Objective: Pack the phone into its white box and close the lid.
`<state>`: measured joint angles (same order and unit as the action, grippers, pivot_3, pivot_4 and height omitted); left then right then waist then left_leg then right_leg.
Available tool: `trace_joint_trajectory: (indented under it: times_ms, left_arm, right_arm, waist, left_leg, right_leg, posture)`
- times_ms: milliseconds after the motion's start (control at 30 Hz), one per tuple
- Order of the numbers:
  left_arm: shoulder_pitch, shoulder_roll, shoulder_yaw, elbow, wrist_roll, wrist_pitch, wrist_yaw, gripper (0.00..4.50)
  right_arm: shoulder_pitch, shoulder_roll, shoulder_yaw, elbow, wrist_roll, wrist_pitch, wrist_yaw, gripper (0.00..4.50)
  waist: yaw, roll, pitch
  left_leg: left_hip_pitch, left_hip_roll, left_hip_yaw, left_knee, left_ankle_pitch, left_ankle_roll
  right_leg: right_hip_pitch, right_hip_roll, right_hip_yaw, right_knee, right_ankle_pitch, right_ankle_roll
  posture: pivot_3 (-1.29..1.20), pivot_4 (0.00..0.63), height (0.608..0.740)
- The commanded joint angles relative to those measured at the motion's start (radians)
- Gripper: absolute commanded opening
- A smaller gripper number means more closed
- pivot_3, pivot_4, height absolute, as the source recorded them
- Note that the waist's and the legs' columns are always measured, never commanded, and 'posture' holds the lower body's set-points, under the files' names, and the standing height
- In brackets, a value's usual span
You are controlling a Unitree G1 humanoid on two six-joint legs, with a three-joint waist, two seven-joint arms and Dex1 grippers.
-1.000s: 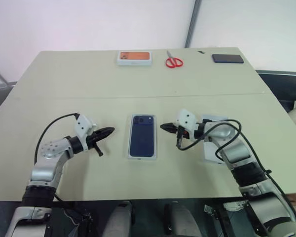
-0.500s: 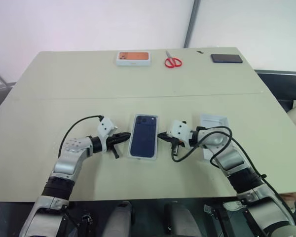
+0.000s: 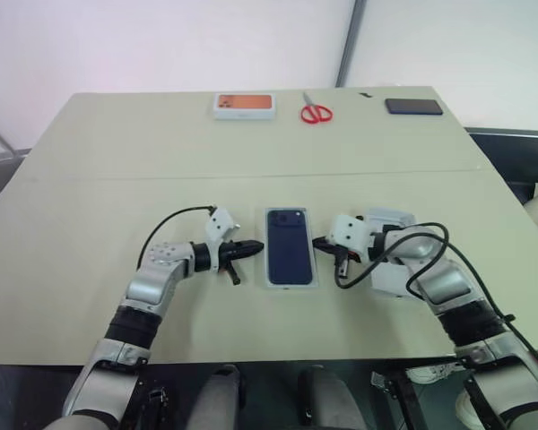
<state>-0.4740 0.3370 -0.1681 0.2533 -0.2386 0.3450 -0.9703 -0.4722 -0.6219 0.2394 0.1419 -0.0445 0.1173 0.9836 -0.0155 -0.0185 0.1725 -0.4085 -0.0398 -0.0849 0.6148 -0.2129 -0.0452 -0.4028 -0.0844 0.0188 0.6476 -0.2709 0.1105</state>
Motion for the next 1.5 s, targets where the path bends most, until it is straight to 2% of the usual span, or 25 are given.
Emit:
trace_joint_trajectory:
  times_ms: [33,367,1033,1500]
  left_arm:
    - [-0.026,-0.033,-0.046,-0.015,-0.010,-0.002,-0.047,0.00]
    - [-0.073,-0.102,-0.075,0.065,0.025,-0.029,-0.059,0.00]
    - [-0.113,-0.186,-0.102,0.120,0.057,-0.046,-0.072,0.00]
    - [-0.111,-0.131,-0.048,0.141,0.053,-0.074,-0.055,0.00]
  right_arm:
    - [0.013,-0.013,-0.018,-0.061,0.041,-0.016,0.036,0.08]
    - [0.081,-0.087,-0.069,-0.120,0.061,0.011,0.059,0.08]
    - [0.129,-0.156,-0.128,-0.071,0.064,-0.027,0.080,0.08]
    - [0.124,-0.161,-0.135,-0.037,0.055,-0.059,0.085,0.08]
  waist:
    - [0.001,0.000,0.000]
    - [0.007,0.000,0.000]
    - [0.007,0.000,0.000]
    - [0.004,0.000,0.000]
  left_leg:
    - [0.000,0.000,0.000,0.000,0.000,0.000]
    - [0.000,0.000,0.000,0.001,0.000,0.000]
    - [0.000,0.000,-0.001,0.002,0.000,0.000]
    - [0.001,0.000,-0.001,0.002,0.000,0.000]
  right_leg:
    - [0.000,0.001,0.000,0.000,0.000,0.000]
    - [0.001,0.000,0.000,0.000,0.000,0.000]
    - [0.002,0.000,0.000,-0.001,0.000,0.000]
    - [0.003,0.000,0.000,0.000,0.000,0.000]
  posture:
    - [0.00,0.150,0.740]
    - [0.00,0.150,0.740]
    - [0.00,0.150,0.740]
    - [0.00,0.150,0.740]
